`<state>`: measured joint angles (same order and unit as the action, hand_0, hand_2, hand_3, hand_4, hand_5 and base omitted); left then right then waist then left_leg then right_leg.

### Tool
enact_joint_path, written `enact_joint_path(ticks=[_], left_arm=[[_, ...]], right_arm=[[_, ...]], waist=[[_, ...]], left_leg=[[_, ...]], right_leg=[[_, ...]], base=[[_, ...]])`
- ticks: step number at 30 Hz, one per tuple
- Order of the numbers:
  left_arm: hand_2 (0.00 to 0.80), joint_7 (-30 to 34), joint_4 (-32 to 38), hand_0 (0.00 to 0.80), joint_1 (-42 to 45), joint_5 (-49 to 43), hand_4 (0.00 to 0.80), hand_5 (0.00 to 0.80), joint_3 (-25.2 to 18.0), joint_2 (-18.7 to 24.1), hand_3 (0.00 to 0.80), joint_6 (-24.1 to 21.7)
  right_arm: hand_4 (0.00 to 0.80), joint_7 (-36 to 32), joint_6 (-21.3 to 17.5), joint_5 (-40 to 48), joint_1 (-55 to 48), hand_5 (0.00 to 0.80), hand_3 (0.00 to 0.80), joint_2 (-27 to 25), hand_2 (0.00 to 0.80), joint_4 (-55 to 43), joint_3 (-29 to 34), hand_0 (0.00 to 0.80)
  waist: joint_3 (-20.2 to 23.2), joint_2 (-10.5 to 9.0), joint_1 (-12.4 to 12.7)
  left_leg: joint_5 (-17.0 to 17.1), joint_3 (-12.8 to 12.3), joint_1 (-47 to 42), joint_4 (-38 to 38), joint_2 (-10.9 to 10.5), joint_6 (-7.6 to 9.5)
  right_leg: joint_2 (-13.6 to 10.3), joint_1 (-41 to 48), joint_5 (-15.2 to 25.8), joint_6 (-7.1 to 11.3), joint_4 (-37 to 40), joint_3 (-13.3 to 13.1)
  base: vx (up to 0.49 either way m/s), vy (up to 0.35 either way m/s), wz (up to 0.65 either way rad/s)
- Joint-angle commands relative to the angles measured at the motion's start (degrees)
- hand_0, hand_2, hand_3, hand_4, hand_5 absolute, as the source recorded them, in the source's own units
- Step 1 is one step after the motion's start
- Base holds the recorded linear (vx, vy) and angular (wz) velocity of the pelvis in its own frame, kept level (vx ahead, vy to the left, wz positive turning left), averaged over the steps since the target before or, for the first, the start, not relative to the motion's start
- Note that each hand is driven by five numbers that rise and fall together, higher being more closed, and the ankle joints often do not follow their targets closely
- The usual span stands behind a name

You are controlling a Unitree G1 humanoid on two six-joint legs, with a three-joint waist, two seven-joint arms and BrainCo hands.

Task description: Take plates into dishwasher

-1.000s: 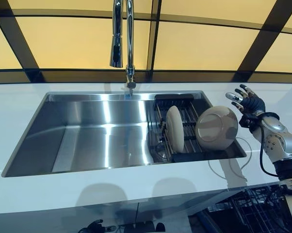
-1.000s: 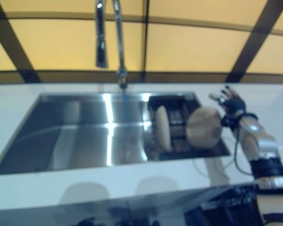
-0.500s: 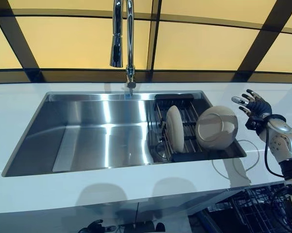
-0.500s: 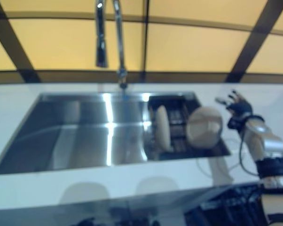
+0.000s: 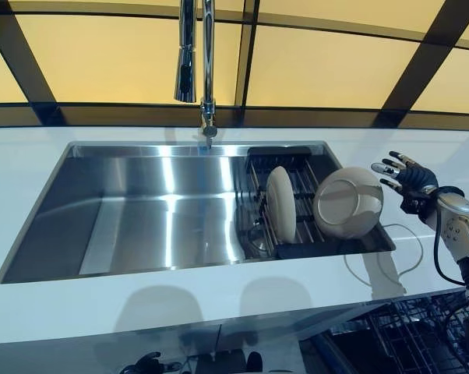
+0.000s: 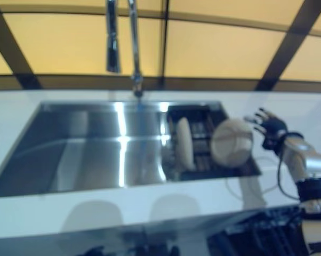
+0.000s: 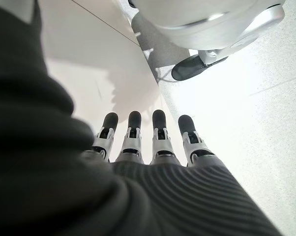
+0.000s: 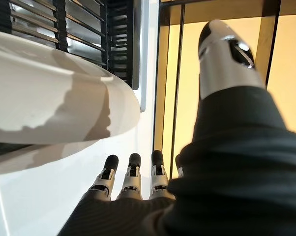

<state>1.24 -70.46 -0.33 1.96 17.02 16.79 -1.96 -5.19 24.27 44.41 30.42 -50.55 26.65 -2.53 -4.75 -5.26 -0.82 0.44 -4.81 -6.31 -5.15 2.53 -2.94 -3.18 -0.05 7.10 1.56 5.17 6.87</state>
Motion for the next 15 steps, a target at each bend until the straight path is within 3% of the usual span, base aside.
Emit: enact_joint_path(ticks=[1,15], left_arm=[[0.0,0.27,-2.25,0.0,-2.53,0.34,0.0,0.0,1.8,1.82,0.0,-1.39],[0.0,0.4,-2.8,0.0,-2.36,0.3,0.0,0.0,1.88,1.86,0.0,-2.07]], right_arm=[[0.0,-2.21,-0.66,0.35,4.68,0.0,0.0,-1.86,0.0,2.05,-0.02,0.0],[0.0,-3.89,1.0,1.03,4.57,0.0,0.0,-1.71,0.0,5.31,-0.16,0.0]], waist=[[1.36,-1.89,-0.05],[1.53,-1.89,0.2]], left_leg=[[-0.78,-1.18,1.37,0.15,-2.12,2.79],[-0.81,-1.1,1.25,0.15,-2.23,2.65]], right_leg=[[-1.78,3.7,-3.8,2.93,-2.18,-0.44],[-1.56,4.09,-3.95,2.71,-1.97,-0.2]], base=[[0.0,0.0,0.0],[0.0,0.0,0.0]])
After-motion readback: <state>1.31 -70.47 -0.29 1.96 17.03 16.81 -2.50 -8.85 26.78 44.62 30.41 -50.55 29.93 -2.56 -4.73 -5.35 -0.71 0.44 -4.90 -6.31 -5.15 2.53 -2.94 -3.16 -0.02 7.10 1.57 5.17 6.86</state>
